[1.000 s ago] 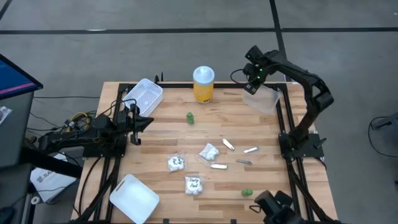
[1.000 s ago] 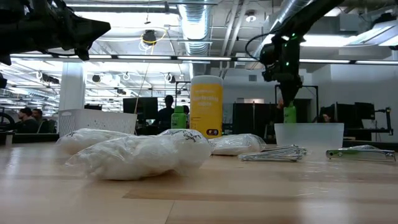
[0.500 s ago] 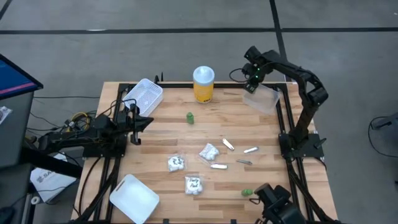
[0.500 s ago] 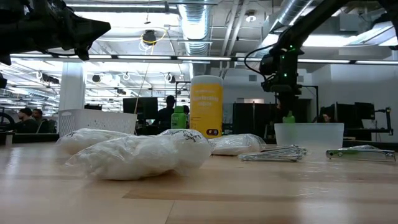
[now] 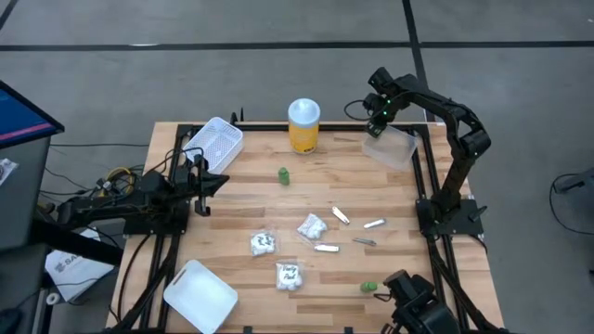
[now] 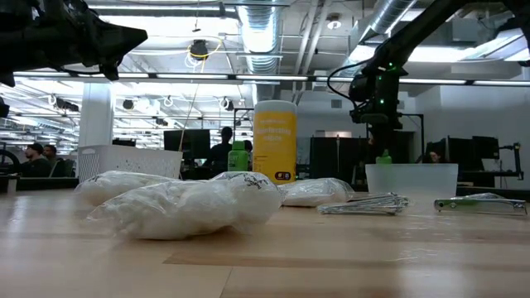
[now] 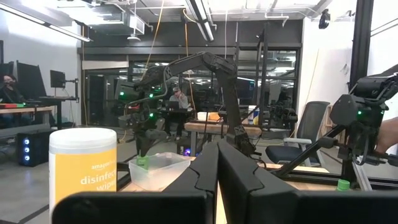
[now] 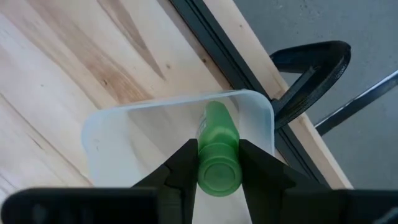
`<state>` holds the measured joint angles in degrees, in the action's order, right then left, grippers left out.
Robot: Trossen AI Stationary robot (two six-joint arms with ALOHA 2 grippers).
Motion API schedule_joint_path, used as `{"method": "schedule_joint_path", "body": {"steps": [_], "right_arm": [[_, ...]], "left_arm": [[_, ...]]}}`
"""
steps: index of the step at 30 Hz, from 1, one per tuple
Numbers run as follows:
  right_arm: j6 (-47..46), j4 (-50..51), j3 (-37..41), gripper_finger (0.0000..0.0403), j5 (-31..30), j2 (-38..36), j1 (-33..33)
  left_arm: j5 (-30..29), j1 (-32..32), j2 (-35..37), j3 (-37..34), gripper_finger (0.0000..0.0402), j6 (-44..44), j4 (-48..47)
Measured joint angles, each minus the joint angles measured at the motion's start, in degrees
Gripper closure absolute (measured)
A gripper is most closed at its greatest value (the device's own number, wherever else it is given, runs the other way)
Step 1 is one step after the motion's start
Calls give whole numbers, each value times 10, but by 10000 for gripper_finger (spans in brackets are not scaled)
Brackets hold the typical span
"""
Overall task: Pick & Place Travel size toiletries
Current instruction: Put the green shampoo into the transparent bin
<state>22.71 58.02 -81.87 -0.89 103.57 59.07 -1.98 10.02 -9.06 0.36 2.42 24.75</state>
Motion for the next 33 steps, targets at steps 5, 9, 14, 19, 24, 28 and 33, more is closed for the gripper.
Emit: {"method": "schedule_joint_path", "body": {"steps": [5, 9, 14, 19, 24, 28, 33], "right_arm": [[4, 0, 0, 308, 0, 0, 0], [7, 1, 0, 308, 2, 0, 4], [8, -4, 21, 307, 9, 0, 4], [17, -23, 50, 307, 9, -5, 4], [17, -37, 51, 307, 10, -10, 4], [14, -49, 52, 296, 10, -11, 4], [0, -47, 57, 256, 9, -5, 4]], "left_arm": [[0, 0, 0, 0, 401, 0, 0], [0, 0, 0, 0, 401, 0, 0], [1, 0, 0, 0, 401, 0, 0], [1, 0, 0, 0, 401, 0, 2], [1, 0, 0, 0, 401, 0, 2], [1, 0, 0, 0, 401, 0, 3], [1, 0, 0, 0, 401, 0, 3]]}}
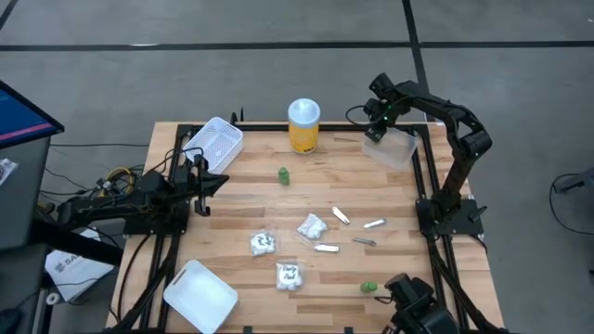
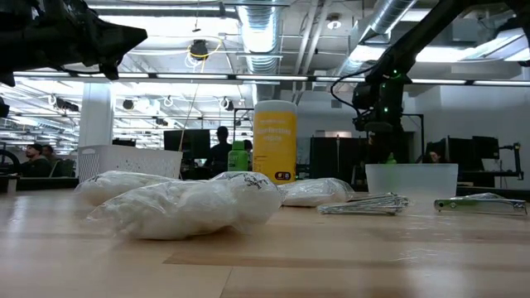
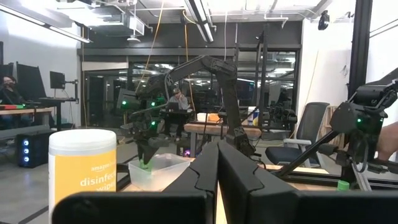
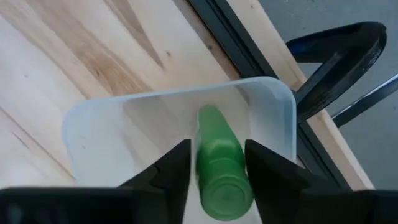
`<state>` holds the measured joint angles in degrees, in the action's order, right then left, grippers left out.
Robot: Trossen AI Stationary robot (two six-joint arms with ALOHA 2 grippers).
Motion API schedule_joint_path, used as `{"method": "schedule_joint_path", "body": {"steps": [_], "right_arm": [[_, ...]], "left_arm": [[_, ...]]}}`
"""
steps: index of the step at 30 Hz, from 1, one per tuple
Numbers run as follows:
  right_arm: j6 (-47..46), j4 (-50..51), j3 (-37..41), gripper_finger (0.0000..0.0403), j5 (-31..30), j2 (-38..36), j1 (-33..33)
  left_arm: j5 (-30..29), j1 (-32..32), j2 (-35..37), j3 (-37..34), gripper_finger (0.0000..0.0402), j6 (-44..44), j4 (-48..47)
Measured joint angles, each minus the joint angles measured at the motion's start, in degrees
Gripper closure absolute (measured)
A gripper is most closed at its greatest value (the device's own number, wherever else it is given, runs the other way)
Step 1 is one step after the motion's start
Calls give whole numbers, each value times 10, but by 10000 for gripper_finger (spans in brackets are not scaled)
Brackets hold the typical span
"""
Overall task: Pick & Place Travel size toiletries
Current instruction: Put the green shampoo into the transparent bin
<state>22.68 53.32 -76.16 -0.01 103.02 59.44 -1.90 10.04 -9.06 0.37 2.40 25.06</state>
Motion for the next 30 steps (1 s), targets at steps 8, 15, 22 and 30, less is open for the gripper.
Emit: {"method": "schedule_joint_path", "body": {"steps": [8, 15, 22, 30], "right_arm": [[-2, 15, -16, 165, 1, -1, -1], [-14, 111, -122, 150, 2, -1, -2], [-48, 302, -268, 159, 65, -2, -43], [-112, 368, -270, 159, 201, -95, -185]], "left_arm": [[0, 0, 0, 0, 401, 0, 1], [0, 0, 0, 0, 401, 0, 1], [0, 0, 0, 0, 401, 0, 2], [0, 0, 0, 0, 401, 0, 4]]}}
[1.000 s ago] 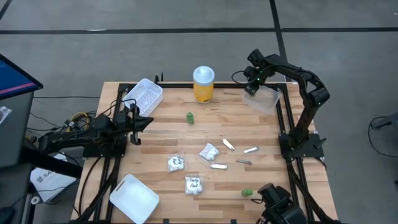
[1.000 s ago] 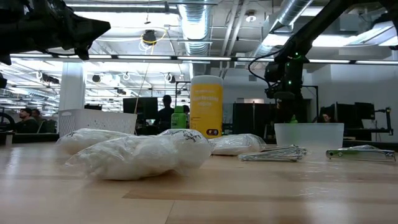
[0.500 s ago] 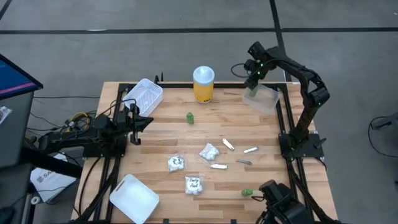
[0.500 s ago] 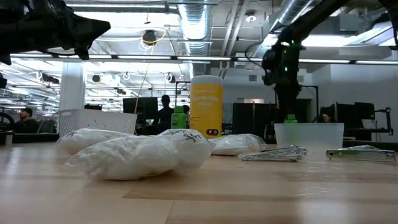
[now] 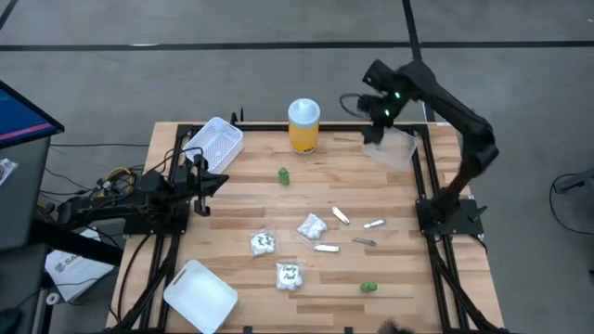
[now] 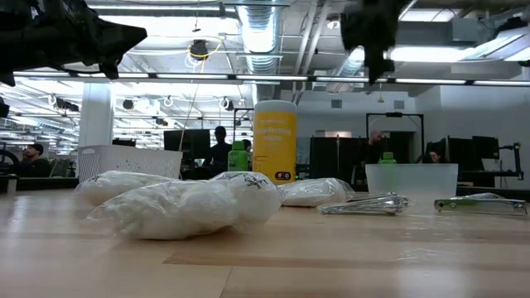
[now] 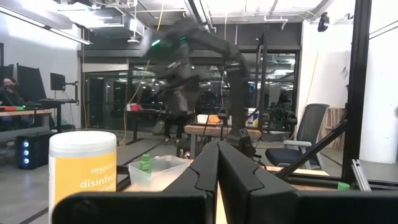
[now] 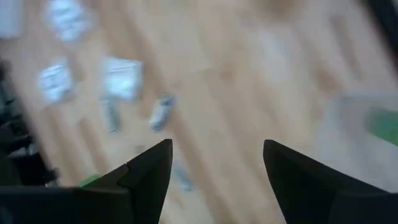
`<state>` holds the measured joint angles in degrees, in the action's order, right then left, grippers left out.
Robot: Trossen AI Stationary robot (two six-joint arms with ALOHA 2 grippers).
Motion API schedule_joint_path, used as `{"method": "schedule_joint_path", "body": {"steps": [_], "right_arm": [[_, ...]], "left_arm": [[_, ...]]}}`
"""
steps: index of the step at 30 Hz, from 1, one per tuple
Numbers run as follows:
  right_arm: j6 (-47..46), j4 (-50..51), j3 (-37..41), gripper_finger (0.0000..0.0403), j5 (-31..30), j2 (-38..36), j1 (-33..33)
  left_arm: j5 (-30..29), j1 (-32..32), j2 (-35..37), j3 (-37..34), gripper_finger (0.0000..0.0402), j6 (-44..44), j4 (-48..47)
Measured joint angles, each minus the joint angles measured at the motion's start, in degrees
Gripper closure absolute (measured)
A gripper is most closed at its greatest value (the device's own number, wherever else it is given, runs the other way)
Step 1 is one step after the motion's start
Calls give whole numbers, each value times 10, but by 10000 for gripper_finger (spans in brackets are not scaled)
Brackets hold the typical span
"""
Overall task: Pick & Place Travel size toiletries
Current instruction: Put the green shampoo into the transparent bin
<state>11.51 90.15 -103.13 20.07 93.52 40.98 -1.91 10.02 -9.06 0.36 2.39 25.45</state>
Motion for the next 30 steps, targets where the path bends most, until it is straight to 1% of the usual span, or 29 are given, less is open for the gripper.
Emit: {"method": "schedule_joint_path", "body": {"steps": [4, 7, 11, 14, 19, 22, 27, 30], "right_arm": [[-90, -7, 28, 159, -1, -68, -107], [-183, -6, 42, 159, -13, -122, -201], [-324, -11, 50, 159, -55, -157, -345], [-403, -14, 51, 159, -87, -168, -446], [-473, -21, 51, 159, -128, -138, -580], [-465, -19, 51, 159, -139, -104, -640], [-462, 0, 52, 159, -161, -35, -706], [-464, -26, 52, 157, -177, -12, -733]], "left_arm": [[0, 0, 0, 0, 401, 0, 1], [0, 0, 0, 0, 401, 0, 4], [0, 0, 0, 0, 401, 0, 5], [0, 0, 0, 0, 401, 0, 5], [0, 0, 0, 0, 401, 0, 7], [0, 0, 0, 0, 401, 0, 8], [0, 0, 0, 0, 401, 0, 10], [0, 0, 0, 0, 401, 0, 10]]}}
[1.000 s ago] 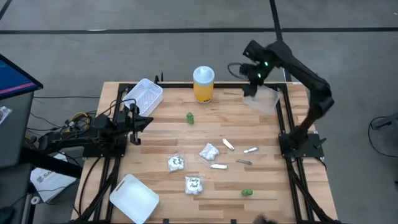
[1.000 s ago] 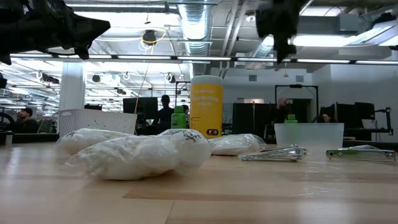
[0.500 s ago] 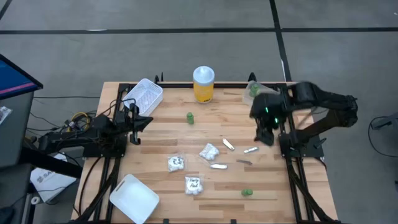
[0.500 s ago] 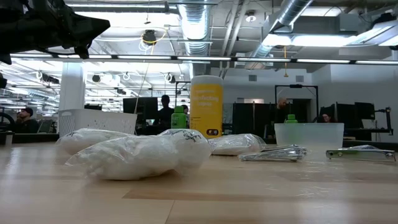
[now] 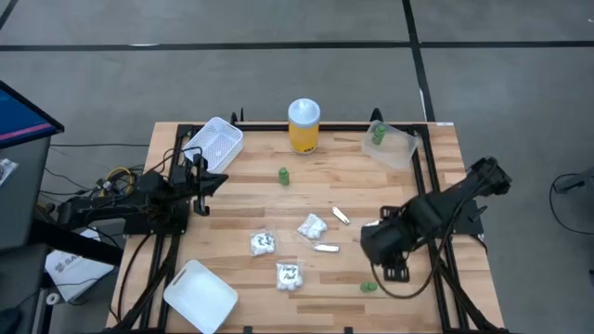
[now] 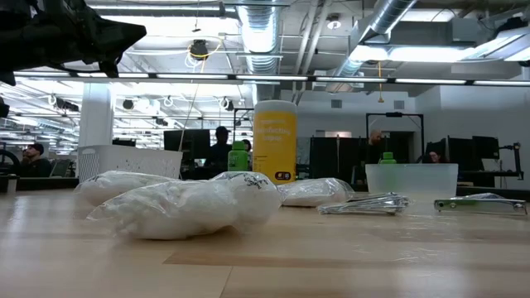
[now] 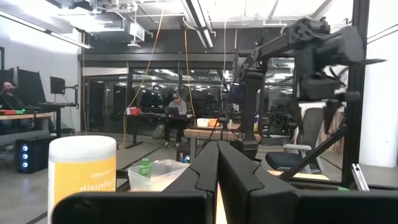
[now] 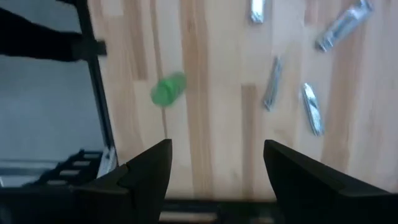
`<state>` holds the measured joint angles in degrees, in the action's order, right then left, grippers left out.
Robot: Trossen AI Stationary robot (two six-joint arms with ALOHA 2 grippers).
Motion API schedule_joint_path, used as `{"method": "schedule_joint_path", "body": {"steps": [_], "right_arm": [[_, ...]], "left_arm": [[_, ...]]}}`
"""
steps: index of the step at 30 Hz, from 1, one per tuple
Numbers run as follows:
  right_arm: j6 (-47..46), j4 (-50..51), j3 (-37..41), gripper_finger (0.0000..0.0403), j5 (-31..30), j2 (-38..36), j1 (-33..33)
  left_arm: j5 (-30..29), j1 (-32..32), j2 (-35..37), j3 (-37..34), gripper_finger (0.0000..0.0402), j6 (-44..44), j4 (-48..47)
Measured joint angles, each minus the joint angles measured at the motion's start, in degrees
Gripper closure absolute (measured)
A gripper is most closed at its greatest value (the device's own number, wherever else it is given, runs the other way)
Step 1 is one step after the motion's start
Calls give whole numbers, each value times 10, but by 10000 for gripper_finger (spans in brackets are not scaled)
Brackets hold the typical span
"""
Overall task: Pick & Place Travel size toiletries
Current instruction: Put the green shampoo into the transparent bin
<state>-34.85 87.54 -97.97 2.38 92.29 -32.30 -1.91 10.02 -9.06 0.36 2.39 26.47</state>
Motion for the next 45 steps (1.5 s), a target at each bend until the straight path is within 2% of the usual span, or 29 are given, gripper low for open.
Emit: {"method": "schedule_joint_path", "body": {"steps": [6, 13, 19, 25, 39, 45], "right_arm": [[-53, -76, 27, 157, -59, 16, -58], [-100, -229, 143, 156, -57, 17, -120], [-117, -304, 228, 156, -54, 18, -116], [-115, -373, 269, 156, -48, 18, -98], [-119, -387, 295, 189, -35, 18, -107], [-112, -387, 296, 227, -35, 18, -107]], "left_arm": [[0, 0, 0, 0, 401, 0, 3], [0, 0, 0, 0, 401, 0, 5], [0, 0, 0, 0, 401, 0, 6], [0, 0, 0, 0, 401, 7, 8], [0, 0, 0, 0, 401, 13, 10], [0, 0, 0, 0, 401, 13, 10]]}}
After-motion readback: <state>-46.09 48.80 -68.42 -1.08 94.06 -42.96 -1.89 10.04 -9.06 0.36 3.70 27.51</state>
